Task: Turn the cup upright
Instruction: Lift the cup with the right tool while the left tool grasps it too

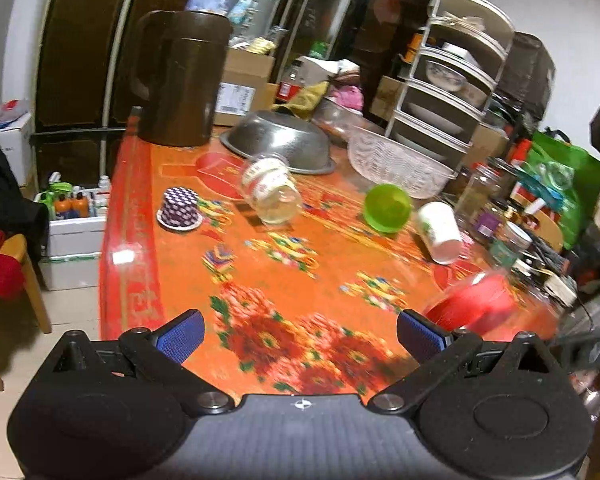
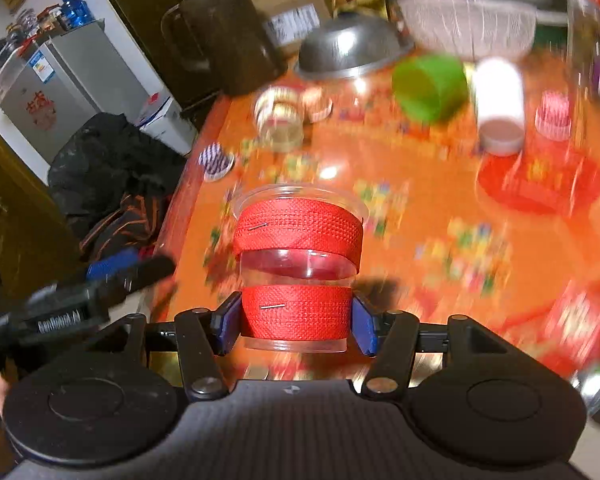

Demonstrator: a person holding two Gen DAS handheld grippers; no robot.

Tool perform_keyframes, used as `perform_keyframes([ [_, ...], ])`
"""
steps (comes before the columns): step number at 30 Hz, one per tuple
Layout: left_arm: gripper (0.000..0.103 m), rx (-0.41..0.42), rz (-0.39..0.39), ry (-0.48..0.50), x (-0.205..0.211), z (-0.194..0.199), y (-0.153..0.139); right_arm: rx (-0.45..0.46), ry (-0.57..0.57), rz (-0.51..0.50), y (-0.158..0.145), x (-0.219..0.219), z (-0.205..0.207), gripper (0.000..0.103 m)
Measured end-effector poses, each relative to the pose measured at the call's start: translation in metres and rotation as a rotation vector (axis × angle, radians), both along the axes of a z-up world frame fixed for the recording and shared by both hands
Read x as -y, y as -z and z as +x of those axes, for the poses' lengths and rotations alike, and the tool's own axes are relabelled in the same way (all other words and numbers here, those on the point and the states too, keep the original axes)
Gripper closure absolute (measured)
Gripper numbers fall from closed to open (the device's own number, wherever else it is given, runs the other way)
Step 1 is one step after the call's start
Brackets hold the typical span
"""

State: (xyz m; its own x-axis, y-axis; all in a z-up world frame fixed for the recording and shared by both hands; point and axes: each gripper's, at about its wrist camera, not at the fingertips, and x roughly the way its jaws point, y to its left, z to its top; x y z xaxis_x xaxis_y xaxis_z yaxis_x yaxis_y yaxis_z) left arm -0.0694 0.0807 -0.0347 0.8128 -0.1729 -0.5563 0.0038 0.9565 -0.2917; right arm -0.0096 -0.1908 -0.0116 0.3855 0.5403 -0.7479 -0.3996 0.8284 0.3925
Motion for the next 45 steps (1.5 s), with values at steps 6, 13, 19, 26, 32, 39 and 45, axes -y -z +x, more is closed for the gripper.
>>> perform_keyframes([
  [6, 0.000, -0.037, -0.066, 0.013, 0.000, -0.007, 0.008, -0.061, -0.002, 0.020, 0.027, -0.006, -0.001, 0.046],
  [13, 0.000, -0.095, -0.120, 0.045, 0.008, -0.005, 0.015, -0.069, -0.009, 0.019, 0.036, -0.008, -0.004, 0.043],
  [19, 0.000, -0.133, -0.148, 0.087, 0.019, 0.002, 0.013, -0.065, -0.021, 0.018, 0.043, -0.005, -0.005, 0.041],
  [26, 0.001, -0.239, -0.329, 0.182, 0.036, 0.028, 0.025, -0.044, -0.042, 0.037, 0.044, 0.000, -0.008, 0.037],
  [32, 0.008, -0.332, -0.412, 0.153, 0.053, 0.051, 0.043, -0.025, -0.063, 0.060, 0.044, 0.007, -0.011, 0.037],
  [39, 0.012, -0.345, -0.374, 0.100, 0.066, 0.060, 0.035, -0.018, -0.088, 0.089, 0.047, 0.013, -0.012, 0.037],
  [45, 0.023, -0.376, -0.343, 0.077, 0.069, 0.066, 0.037, -0.021, -0.100, 0.117, 0.048, 0.019, -0.013, 0.037],
])
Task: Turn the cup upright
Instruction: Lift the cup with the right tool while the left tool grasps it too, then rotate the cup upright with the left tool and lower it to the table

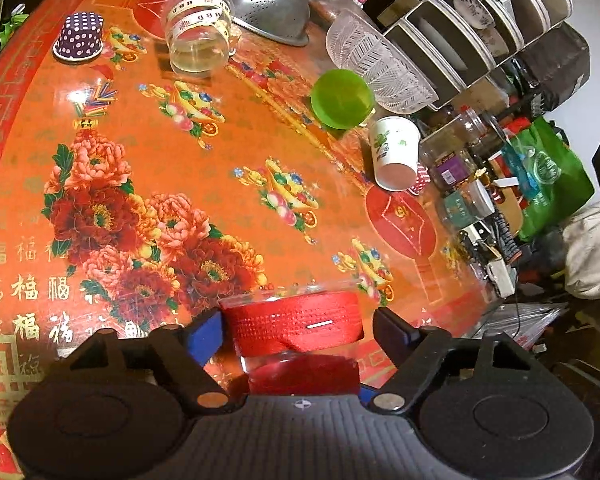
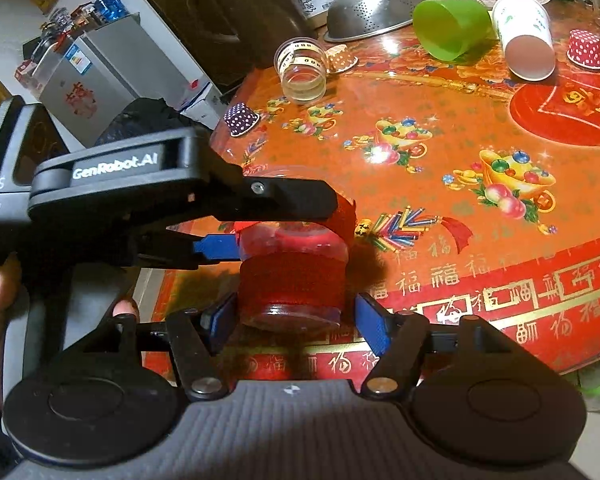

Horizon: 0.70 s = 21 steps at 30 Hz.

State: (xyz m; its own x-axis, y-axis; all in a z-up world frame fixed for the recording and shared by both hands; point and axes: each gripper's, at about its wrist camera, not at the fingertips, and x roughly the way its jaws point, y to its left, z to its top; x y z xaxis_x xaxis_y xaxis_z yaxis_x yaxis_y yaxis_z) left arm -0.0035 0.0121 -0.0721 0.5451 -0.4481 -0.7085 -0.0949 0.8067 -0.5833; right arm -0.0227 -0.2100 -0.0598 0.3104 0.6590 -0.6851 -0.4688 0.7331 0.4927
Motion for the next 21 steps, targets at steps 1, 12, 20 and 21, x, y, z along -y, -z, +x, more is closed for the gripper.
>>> perform_keyframes([
  [1, 0.026, -0.001, 0.013, 0.000, 0.001, 0.001, 0.000, 0.001, 0.000, 0.002, 0.000, 0.001, 0.000, 0.037],
  [12, 0.030, 0.041, 0.068, 0.038, 0.000, -0.002, -0.008, 0.106, 0.051, -0.001, -0.018, 0.034, -0.010, 0.011],
  [20, 0.031, 0.164, 0.095, 0.041, -0.008, -0.015, -0.030, 0.213, 0.163, -0.028, -0.032, 0.044, -0.010, 0.003],
  [21, 0.031, 0.196, 0.109, 0.040, -0.009, -0.018, -0.034, 0.232, 0.168, -0.030, -0.034, 0.043, -0.010, 0.002],
])
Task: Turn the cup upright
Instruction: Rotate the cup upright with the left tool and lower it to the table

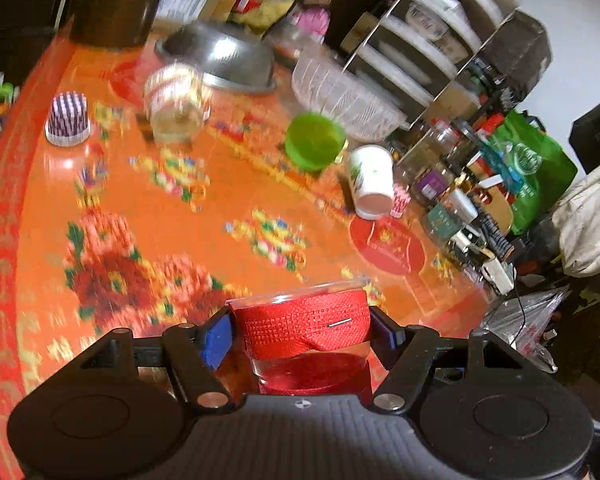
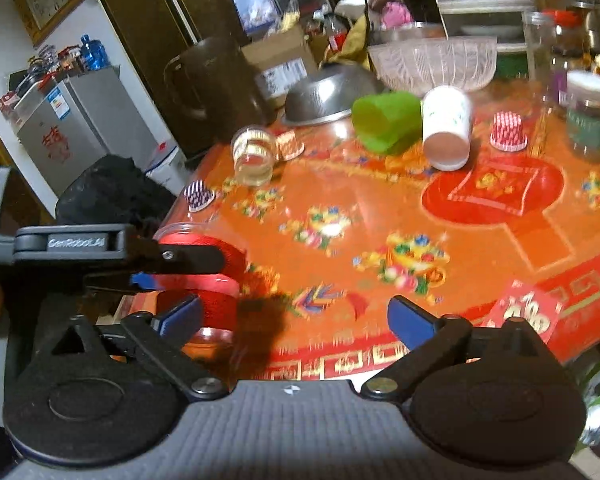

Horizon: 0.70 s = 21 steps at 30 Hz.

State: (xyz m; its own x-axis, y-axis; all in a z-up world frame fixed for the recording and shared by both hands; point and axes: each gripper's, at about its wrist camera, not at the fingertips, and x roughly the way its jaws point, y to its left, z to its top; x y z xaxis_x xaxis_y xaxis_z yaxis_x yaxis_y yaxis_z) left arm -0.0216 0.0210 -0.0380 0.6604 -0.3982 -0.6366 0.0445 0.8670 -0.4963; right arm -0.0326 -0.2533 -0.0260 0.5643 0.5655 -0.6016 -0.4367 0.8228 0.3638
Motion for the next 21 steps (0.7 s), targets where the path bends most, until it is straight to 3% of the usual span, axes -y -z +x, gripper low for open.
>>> perform_keyframes([
  [5, 0.030, 0.180, 0.081, -0.001, 0.002, -0.019, -0.021, 0.062, 0.028, -0.025, -0.005, -0.006, 0.003, 0.001],
  [11, 0.030, 0.367, 0.172, -0.040, 0.009, -0.042, -0.038, 0.070, 0.024, -0.019, -0.005, -0.009, 0.006, 0.002],
  [14, 0.030, 0.523, 0.234, -0.105, 0.016, -0.061, -0.041, 0.079, 0.023, -0.009, -0.005, -0.008, 0.004, 0.002],
  [18, 0.030, 0.763, 0.370, -0.264, 0.039, -0.092, -0.025, 0.111, 0.043, -0.007, 0.000, -0.001, -0.001, 0.001],
  [21, 0.030, 0.840, 0.508, -0.323, 0.067, -0.099, -0.002, 0.115, 0.062, 0.020, 0.006, 0.008, -0.007, 0.002],
])
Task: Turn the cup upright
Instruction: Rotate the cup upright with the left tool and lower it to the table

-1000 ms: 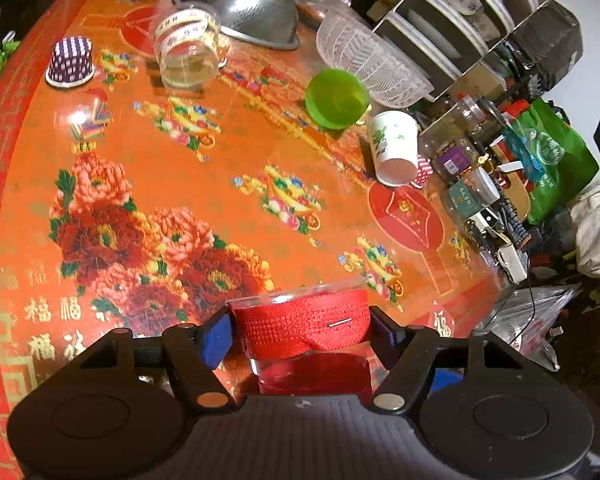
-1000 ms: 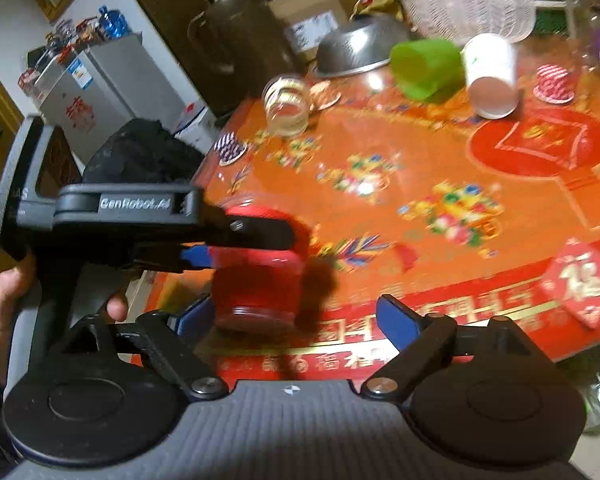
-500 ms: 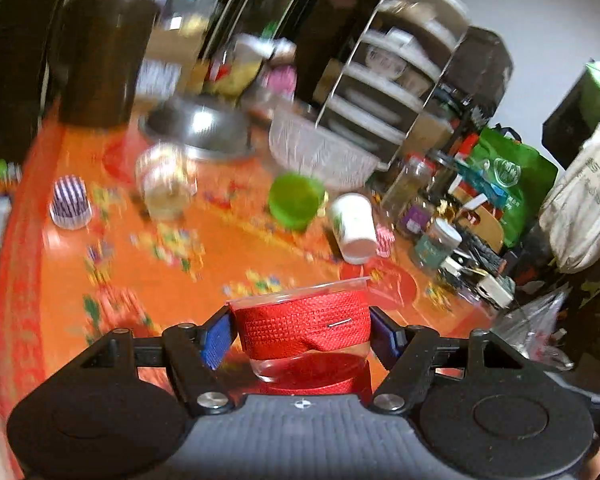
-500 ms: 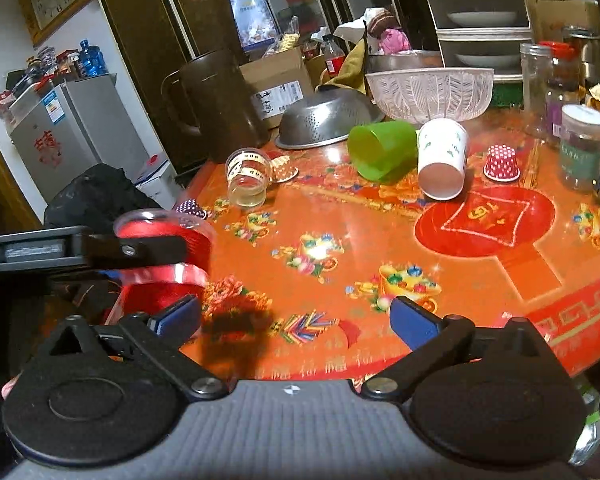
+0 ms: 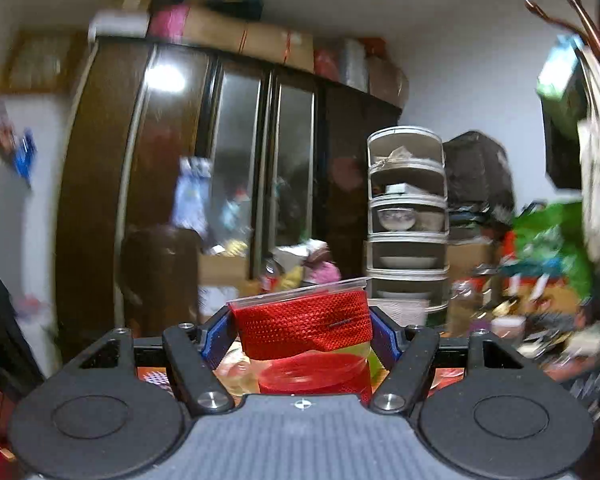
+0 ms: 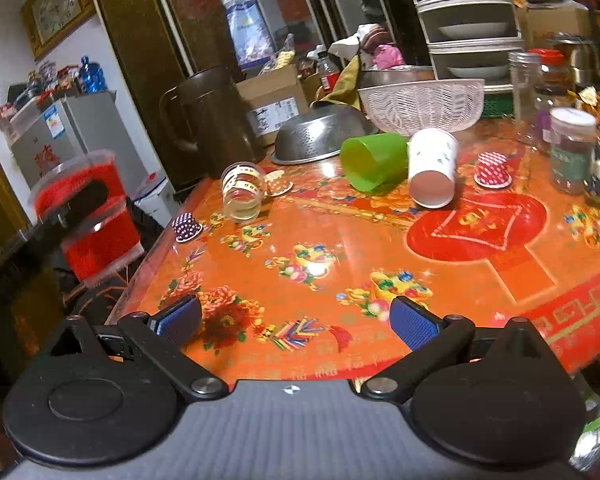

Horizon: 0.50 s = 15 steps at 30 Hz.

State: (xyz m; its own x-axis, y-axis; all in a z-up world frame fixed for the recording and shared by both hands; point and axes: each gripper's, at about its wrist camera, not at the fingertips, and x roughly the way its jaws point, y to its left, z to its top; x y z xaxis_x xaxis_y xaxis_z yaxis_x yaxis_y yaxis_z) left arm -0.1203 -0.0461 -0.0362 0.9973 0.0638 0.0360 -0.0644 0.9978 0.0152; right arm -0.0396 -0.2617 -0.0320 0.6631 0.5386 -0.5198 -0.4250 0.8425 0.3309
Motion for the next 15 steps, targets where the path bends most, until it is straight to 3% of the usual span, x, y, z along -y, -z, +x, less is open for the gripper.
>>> perform_keyframes([
  [6, 0.030, -0.054, 0.051, -0.071, 0.023, 0.026, 0.028, 0.010, 0.031, 0.046, 0.010, 0.019, -0.014, 0.001],
  [10, 0.030, -0.167, 0.016, -0.086, 0.020, 0.044, 0.035, 0.009, 0.052, 0.091, 0.015, 0.033, -0.024, 0.001],
  [15, 0.030, -0.244, 0.050, -0.107, 0.025, 0.049, 0.041, 0.008, 0.073, 0.132, 0.020, 0.043, -0.028, 0.001],
])
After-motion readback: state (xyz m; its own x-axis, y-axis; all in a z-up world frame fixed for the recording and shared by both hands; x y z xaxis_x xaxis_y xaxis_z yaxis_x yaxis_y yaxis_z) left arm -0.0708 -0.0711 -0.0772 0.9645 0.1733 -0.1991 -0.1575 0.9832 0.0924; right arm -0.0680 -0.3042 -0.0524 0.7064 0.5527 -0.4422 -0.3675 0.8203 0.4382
